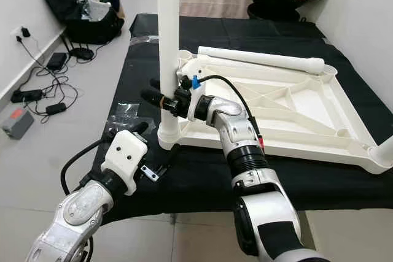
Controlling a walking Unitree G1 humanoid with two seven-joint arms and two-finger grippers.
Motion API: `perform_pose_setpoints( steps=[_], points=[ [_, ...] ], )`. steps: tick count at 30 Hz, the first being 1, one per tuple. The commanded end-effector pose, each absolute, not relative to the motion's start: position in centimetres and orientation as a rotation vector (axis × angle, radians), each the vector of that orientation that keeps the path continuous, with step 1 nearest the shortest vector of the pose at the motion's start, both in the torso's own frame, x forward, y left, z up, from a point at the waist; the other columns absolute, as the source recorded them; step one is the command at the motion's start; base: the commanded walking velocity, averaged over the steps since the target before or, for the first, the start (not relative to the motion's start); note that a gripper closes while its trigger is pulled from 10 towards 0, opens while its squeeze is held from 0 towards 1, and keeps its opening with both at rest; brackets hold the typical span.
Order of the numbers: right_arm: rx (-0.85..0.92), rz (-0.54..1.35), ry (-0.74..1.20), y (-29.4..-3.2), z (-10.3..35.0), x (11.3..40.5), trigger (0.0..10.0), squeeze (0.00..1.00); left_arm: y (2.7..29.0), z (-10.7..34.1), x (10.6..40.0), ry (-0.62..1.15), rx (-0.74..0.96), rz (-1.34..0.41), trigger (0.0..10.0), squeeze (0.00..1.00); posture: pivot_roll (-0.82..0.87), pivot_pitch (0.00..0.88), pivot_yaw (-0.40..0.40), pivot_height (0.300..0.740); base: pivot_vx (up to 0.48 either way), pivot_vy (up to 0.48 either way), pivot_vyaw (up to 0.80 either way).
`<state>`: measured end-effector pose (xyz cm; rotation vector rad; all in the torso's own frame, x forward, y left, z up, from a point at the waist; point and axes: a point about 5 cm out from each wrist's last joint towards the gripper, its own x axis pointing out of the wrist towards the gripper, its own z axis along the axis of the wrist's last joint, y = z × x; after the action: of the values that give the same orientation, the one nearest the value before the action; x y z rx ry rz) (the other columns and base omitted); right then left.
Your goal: Building children table
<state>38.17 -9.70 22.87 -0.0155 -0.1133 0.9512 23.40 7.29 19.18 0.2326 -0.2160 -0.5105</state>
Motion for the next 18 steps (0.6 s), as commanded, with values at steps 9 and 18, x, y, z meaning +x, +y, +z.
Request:
perform_pose_setpoints(
  steps=[9,18],
  points=[
    [0.036,-0.105,-0.001,-14.5,20.2,39.5,0.0,0.00,7.2,19.2,23.7,-0.209,0.219,-0.507,10.0,0.00,0.10,0.121,-0.058,0.740,0.000,0.000,0.00],
    [0.118,-0.224,-0.048,-11.1,20.1,36.9,7.1,0.00,7.2,19.0,23.5,-0.206,0.231,-0.511,10.0,0.00,0.11,0.120,-0.060,0.740,0.000,0.000,0.00]
  ],
)
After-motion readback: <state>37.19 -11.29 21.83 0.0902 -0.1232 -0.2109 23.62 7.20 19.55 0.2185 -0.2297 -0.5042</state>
